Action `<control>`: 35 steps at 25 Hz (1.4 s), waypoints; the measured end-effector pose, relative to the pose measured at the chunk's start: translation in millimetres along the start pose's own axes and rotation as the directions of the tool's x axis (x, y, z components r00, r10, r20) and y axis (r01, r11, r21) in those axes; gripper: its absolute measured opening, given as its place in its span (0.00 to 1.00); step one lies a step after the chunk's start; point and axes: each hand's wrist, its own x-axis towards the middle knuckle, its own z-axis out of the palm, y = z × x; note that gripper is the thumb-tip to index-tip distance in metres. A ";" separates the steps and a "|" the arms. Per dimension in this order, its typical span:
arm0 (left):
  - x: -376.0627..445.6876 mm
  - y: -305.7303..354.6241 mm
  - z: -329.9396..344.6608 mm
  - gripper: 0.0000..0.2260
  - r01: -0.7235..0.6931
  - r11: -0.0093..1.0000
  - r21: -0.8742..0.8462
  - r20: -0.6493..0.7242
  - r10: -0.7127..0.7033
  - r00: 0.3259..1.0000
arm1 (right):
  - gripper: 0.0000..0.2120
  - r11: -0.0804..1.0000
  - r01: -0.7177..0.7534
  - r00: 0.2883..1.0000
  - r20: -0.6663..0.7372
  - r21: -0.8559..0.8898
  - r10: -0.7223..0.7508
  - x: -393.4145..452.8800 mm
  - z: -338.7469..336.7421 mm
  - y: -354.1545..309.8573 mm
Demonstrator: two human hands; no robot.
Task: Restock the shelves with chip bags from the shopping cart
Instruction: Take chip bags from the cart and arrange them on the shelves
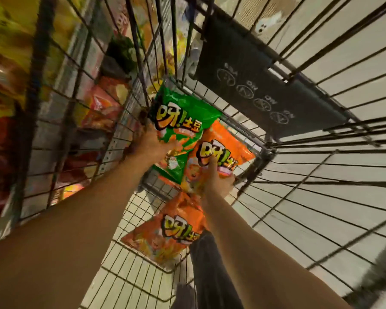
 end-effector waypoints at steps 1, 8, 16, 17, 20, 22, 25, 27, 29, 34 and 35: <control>2.0 -1.9 2.1 0.40 0.001 0.999 -0.050 -0.011 -0.002 1.000 | 0.42 0.999 -0.037 0.999 0.007 0.026 0.037 -1.8 -1.8 -2.7; -32.9 -9.1 -11.7 0.49 -0.024 0.986 -0.165 0.151 0.049 0.987 | 0.37 0.928 -0.228 0.973 0.084 0.293 0.213 -43.4 -18.0 -5.0; -137.5 -4.9 -38.5 0.28 -0.117 0.920 -0.375 0.083 0.159 0.984 | 0.31 0.908 -0.031 0.957 0.275 0.417 -0.093 -98.4 -59.1 -13.8; -152.4 -4.1 -37.9 0.26 -0.133 0.897 -0.421 0.082 0.184 0.980 | 0.28 0.899 0.004 0.930 0.328 0.438 -0.164 -106.5 -68.0 -16.2; -213.6 -3.2 -39.5 0.15 -0.188 0.839 -0.511 -0.002 0.217 0.976 | 0.16 0.879 0.124 0.817 0.455 0.460 -0.353 -128.1 -101.3 -15.1; -257.5 -8.2 -37.6 0.13 -0.277 0.803 -0.528 -0.095 0.268 0.959 | 0.09 0.868 0.169 0.723 0.540 0.466 -0.430 -147.9 -130.5 -11.5; -337.6 -28.3 -25.2 0.14 -0.417 0.718 -0.557 -0.243 0.340 0.909 | 0.13 0.806 0.312 0.527 0.615 0.502 -0.587 -183.2 -186.5 8.1; -399.4 -46.7 -17.5 0.29 -0.525 0.648 -0.552 -0.335 0.404 0.851 | 0.13 0.728 0.405 0.398 0.610 0.553 -0.685 -211.0 -227.9 31.4; -472.0 -73.7 -10.3 0.42 -0.547 0.578 -0.606 -0.404 0.368 0.837 | 0.11 0.657 0.465 0.271 0.611 0.593 -0.744 -245.1 -271.7 64.3; -635.8 -146.6 -16.3 0.14 -0.610 0.353 -0.709 -0.450 0.440 0.777 | 0.23 0.489 0.589 0.073 0.561 0.643 -0.825 -330.8 -359.3 131.2; -661.2 -159.7 -15.6 0.17 -0.640 0.348 -0.685 -0.491 0.429 0.758 | 0.27 0.469 0.601 0.034 0.565 0.647 -0.824 -347.8 -372.7 141.7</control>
